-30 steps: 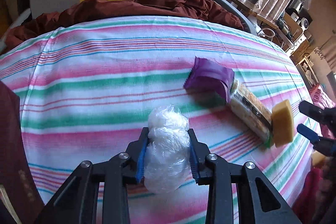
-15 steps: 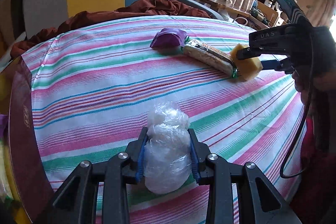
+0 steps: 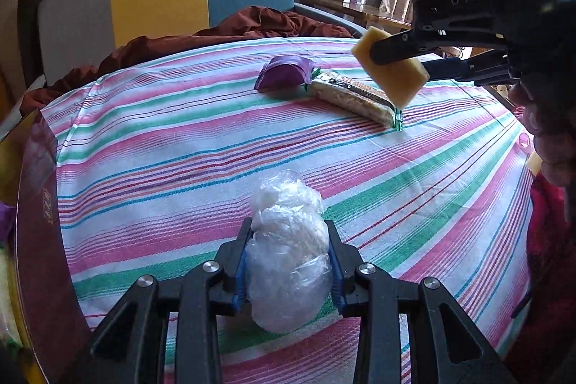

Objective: Organize objects
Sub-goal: 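Carry the plastic-wrapped roll into the gold tray and open the left gripper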

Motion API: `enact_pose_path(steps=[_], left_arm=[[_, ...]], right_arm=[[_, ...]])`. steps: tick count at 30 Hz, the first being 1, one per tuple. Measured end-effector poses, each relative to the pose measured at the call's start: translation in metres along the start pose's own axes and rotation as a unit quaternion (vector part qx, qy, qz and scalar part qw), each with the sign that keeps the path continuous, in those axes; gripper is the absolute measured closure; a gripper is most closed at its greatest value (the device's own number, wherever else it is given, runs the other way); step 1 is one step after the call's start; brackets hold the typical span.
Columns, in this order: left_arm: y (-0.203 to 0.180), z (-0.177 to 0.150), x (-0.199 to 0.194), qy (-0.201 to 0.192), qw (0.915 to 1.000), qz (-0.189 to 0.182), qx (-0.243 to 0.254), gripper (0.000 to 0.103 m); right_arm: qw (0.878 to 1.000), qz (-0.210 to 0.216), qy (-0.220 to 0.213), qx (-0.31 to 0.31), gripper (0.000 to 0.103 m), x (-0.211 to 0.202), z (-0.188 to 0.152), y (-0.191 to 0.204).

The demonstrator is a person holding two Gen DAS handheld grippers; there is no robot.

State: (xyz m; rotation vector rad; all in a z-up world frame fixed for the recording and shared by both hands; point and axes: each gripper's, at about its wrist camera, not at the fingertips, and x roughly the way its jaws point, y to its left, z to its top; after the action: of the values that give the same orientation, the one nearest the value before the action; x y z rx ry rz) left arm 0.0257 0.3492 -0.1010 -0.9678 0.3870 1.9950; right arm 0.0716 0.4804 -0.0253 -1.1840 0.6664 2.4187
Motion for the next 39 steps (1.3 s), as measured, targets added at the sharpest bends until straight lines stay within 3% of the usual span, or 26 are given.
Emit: enact_pose_path(steps=[8,13,19,28,39], left_arm=[[-0.001,-0.001,-0.001,-0.003,1.0,-0.001,0.0,0.067],[-0.001,-0.001,-0.004,0.002,1.0,0.003,-0.002,0.068],[-0.002,-0.001,-0.019,0.015,0.9998,-0.001,-0.015,0.069],[-0.004,0.008,-0.067,-0.019,0.9997,0.01,-0.013,0.069],[0.036,0.017,-0.128,-0.072,0.9942,0.068,-0.041,0.068]], right_arm=[[0.994,0.03,0.061,-0.081,0.049,0.022,-0.019,0.032],[0.989,-0.003,0.099,-0.109,0.049,0.04,-0.031,0.038],[0.99,-0.003,0.096,-0.108,0.049,0.041,-0.031,0.035],[0.988,-0.011,0.095,-0.118,0.049,0.04,-0.032,0.037],[0.987,-0.023,0.09,-0.128,0.049,0.041,-0.035,0.041]])
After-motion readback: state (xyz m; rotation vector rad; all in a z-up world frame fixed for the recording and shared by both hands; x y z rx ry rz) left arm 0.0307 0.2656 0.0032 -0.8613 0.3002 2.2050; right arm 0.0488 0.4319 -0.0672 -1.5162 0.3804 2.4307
